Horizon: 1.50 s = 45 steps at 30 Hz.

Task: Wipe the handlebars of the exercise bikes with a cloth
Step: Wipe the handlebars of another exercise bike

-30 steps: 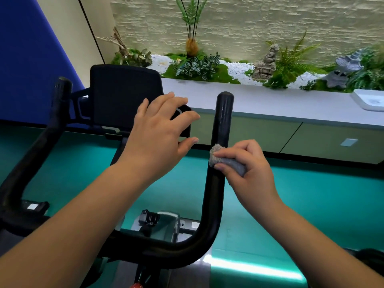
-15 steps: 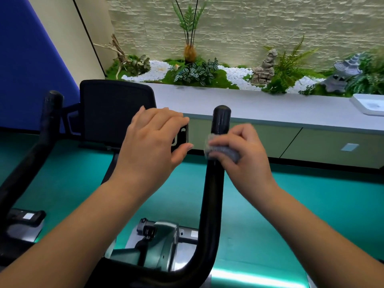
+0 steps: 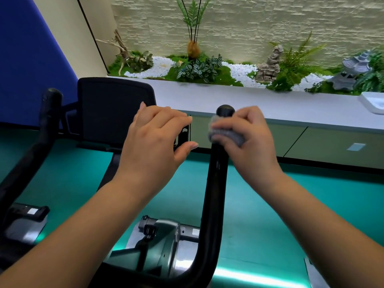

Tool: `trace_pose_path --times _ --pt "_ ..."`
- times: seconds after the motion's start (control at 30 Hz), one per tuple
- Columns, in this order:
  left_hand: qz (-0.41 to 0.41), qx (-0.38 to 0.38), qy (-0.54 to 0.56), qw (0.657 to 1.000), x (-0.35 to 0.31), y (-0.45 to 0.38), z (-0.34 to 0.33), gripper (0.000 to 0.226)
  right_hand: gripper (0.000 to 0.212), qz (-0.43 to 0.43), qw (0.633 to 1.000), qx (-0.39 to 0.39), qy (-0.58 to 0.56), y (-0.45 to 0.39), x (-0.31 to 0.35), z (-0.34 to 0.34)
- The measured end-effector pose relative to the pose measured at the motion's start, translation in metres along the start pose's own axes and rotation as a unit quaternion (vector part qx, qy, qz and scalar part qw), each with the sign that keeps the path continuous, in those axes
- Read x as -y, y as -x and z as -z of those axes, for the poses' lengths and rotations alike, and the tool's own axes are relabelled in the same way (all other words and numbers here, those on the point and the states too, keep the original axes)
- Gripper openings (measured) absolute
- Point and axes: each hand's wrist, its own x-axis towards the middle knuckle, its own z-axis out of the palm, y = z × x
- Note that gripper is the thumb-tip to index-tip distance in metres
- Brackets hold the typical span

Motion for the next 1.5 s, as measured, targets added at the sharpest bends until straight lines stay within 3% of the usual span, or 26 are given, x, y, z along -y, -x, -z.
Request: trace_pose_path --times 0.2,0.33,0.43,0.6,0.83,0.97,1.27,1.5 --pt "0.008 -0.007 0.021 1.0 0.0 -0.002 -0.003 0.045 0.019 -0.027 0.999 -0.032 -0.02 -0.007 -0.002 -0.002" --pt "0.006 -0.003 0.035 0.999 0.001 -0.002 -0.002 0.047 0.017 0.004 1.0 0.004 -0.012 0.037 -0.001 -0.006" --pt "0.006 -0.001 0.038 0.999 0.001 -0.003 -0.002 0.048 0.017 0.041 0.999 0.018 0.025 0.019 -0.002 -0.001" --pt "0.006 0.0 0.045 0.999 0.001 -0.003 -0.001 0.048 0.021 -0.03 0.998 -0.047 -0.024 -0.033 -0.003 0.003" --pt "0.004 -0.001 0.047 0.999 0.001 -0.002 -0.003 0.05 0.021 -0.038 0.997 -0.039 -0.046 0.026 -0.001 -0.01" --pt "0.004 0.002 0.047 0.999 0.0 -0.004 -0.002 0.05 0.04 -0.126 0.979 -0.096 -0.126 -0.003 0.002 -0.012" --pt "0.009 0.0 0.054 0.998 -0.001 -0.002 -0.002 0.047 0.039 -0.271 0.935 -0.106 -0.204 0.043 0.008 -0.022" --pt "0.007 -0.002 0.051 0.999 -0.002 -0.003 -0.002 0.047 0.032 -0.317 0.896 -0.118 -0.286 -0.008 -0.007 -0.017"
